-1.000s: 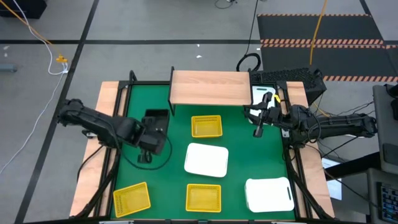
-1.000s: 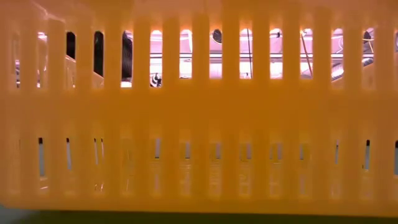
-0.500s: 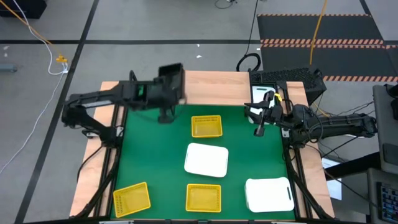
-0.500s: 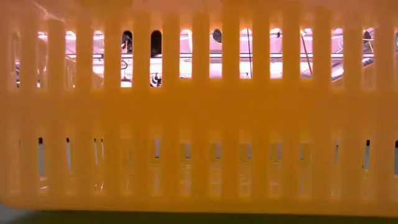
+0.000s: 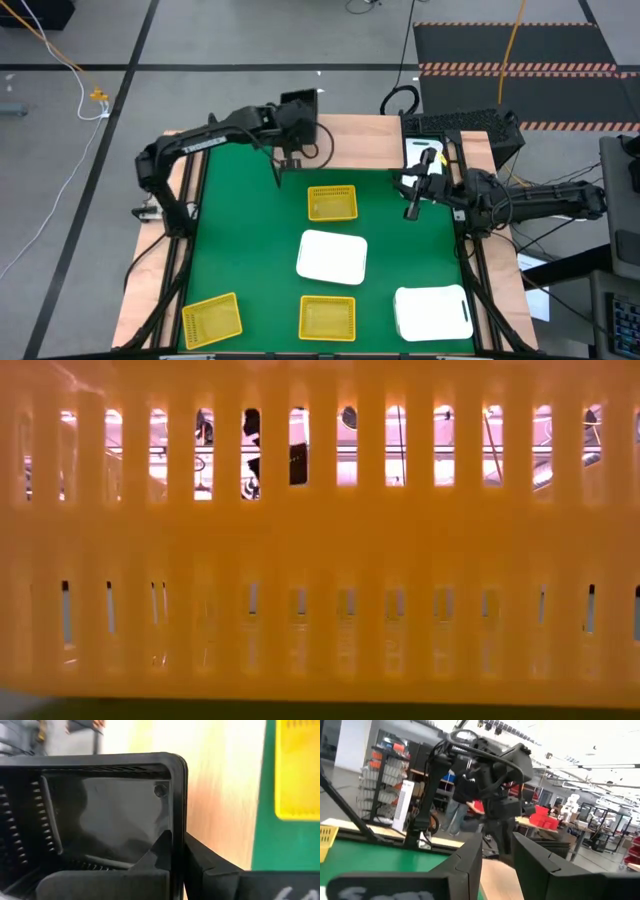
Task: Stack baskets on shelf by color
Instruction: Put the stacked black bins on the shelf
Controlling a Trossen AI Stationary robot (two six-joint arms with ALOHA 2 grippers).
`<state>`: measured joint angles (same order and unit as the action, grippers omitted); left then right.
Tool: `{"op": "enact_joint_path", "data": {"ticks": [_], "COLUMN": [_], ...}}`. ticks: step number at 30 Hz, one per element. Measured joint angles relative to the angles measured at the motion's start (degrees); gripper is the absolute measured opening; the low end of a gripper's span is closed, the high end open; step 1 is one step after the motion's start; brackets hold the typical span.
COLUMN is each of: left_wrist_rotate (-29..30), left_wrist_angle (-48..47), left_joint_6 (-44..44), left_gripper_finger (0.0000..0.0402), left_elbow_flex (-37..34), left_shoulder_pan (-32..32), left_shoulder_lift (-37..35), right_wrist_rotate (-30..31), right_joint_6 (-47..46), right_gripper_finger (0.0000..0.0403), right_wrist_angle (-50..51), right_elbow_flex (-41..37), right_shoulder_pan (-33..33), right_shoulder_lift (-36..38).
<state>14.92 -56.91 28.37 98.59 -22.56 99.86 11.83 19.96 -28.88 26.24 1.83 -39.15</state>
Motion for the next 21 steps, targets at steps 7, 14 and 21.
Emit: {"op": "enact_joint_path", "data": {"ticks": [7, 14, 21], "left_wrist_rotate": [-4.44, -5.04, -6.95], "left_wrist_angle": [-8.63, -9.76, -9.36], "left_joint_6": [-2.00, -3.08, -3.40], "left_gripper_finger": [0.0014, 0.0021, 0.0024], "left_elbow_flex": [3.60, 3.69, 3.38], "left_shoulder_pan": [-0.14, 0.00, 0.15], "left_shoulder_lift": [2.97, 2.92, 2.91], "right_wrist_rotate": [0.15, 0.23, 0.33], "right_joint_6": [0.29, -1.90, -2.97], "right_gripper_finger": [0.0100, 0.0100, 0.0100], "right_wrist_angle": [-1.03, -5.56, -6.94], "right_elbow_flex": [-2.41, -4.82, -4.87], "right_shoulder_pan": [0.57, 2.55, 3.10], "right_shoulder_lift": [0.11, 0.13, 0.13]}}
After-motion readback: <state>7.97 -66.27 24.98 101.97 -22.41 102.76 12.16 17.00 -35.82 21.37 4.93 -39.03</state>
